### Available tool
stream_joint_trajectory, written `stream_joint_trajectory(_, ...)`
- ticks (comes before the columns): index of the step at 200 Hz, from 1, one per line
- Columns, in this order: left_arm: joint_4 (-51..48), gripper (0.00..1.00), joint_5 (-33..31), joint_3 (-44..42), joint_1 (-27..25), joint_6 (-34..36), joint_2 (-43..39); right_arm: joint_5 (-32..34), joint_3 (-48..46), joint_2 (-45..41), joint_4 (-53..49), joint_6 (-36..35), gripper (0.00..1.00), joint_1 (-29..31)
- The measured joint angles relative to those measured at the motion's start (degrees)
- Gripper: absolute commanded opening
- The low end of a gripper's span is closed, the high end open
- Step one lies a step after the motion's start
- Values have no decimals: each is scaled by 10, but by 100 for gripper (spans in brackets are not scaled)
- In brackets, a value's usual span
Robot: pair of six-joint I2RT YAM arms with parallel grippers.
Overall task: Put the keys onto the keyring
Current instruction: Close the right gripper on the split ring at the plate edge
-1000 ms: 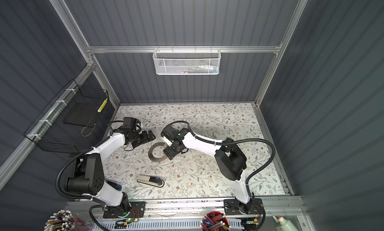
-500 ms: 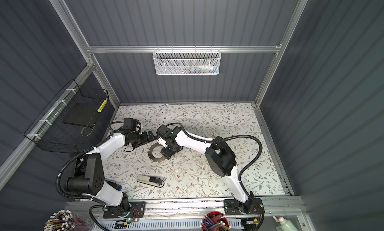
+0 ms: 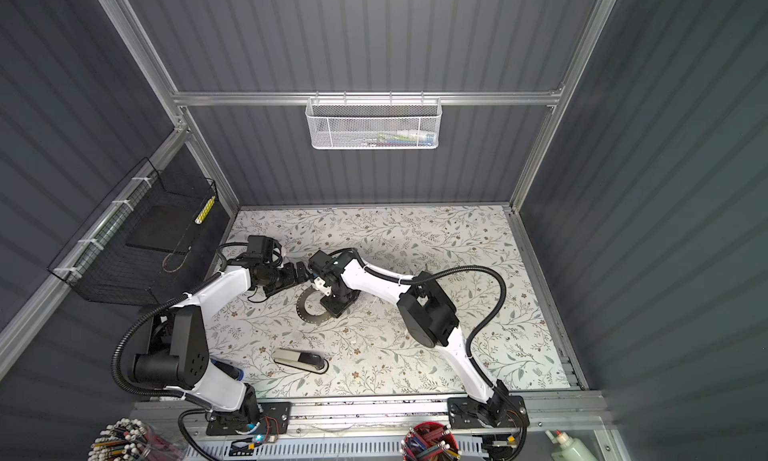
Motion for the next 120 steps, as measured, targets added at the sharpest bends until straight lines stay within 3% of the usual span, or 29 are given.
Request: stream_joint_trajectory(120, 0, 100, -1, 0, 0, 0, 0, 13, 61, 47, -42, -3, 38, 0)
